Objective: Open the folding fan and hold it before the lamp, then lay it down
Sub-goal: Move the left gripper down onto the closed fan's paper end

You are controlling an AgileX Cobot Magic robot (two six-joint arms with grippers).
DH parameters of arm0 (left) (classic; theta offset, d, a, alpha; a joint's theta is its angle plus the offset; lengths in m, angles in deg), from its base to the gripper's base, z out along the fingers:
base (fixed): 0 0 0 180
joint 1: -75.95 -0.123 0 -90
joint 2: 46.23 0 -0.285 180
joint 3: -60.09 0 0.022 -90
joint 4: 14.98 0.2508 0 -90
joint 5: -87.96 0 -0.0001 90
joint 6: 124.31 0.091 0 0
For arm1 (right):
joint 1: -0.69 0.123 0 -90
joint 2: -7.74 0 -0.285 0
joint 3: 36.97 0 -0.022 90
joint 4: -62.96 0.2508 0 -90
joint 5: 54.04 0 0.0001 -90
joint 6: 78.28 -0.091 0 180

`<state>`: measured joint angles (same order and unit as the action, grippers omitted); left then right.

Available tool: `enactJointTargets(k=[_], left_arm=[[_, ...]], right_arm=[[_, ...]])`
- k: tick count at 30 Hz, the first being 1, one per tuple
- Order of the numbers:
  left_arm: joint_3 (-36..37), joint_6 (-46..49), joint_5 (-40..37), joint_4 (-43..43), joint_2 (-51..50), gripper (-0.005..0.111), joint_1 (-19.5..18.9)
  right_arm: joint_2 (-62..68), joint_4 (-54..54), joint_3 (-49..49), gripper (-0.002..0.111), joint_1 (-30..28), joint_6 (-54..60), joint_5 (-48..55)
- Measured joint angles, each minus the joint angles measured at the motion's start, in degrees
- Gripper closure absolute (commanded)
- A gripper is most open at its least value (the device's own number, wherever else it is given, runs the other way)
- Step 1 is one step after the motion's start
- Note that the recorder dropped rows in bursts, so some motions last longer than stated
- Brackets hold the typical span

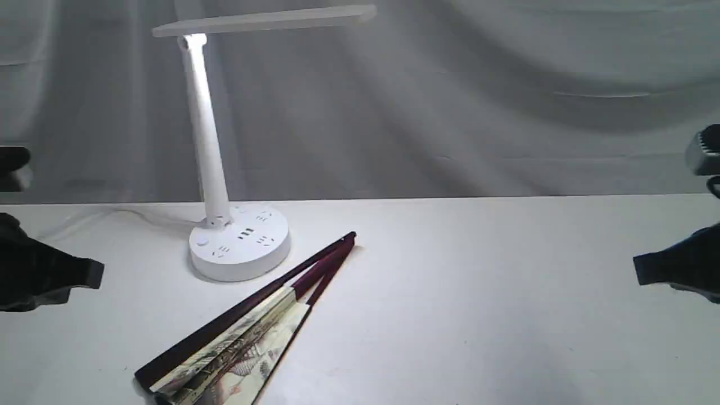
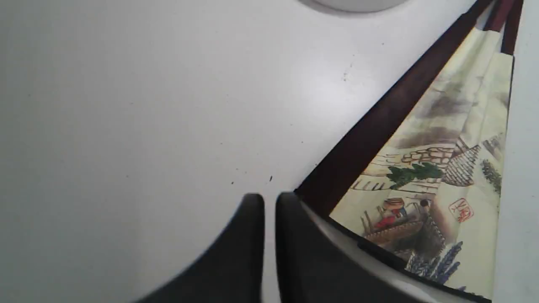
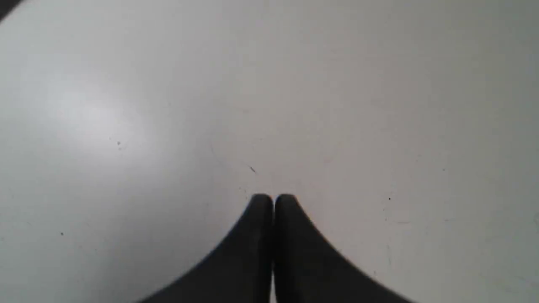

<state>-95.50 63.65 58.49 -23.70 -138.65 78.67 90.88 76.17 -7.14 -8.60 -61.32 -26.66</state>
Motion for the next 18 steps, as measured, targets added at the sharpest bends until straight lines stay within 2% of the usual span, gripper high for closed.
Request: enactJointTargets(k=[4, 6, 9, 13, 18], left_arm=[[-1.8, 6.7, -0.6, -5.6, -3.4, 0.095, 0.0], [-2.6, 11.4, -0.8, -9.3, -5.2, 0.084, 0.0], [-3.3, 18.1, -1.0, -15.0, -7.5, 0.074, 0.0], [-5.2, 22.1, -2.7, -17.4, -10.8, 0.073, 0.4], [-8.4, 21.5, -4.6, -13.3, -14.7, 0.073, 5.5]], right_arm=[[2.7, 1.4, -0.1, 0.102, 0.0, 3.4, 0.1], [3.6, 3.3, -0.1, 0.097, 0.0, 5.5, 0.1], [4.5, 6.8, -0.1, 0.086, 0.0, 9.1, 0.3], [5.3, 9.9, -0.1, 0.073, 0.0, 13.0, 1.0], [7.2, 10.7, -0.1, 0.063, 0.0, 14.7, 1.3]])
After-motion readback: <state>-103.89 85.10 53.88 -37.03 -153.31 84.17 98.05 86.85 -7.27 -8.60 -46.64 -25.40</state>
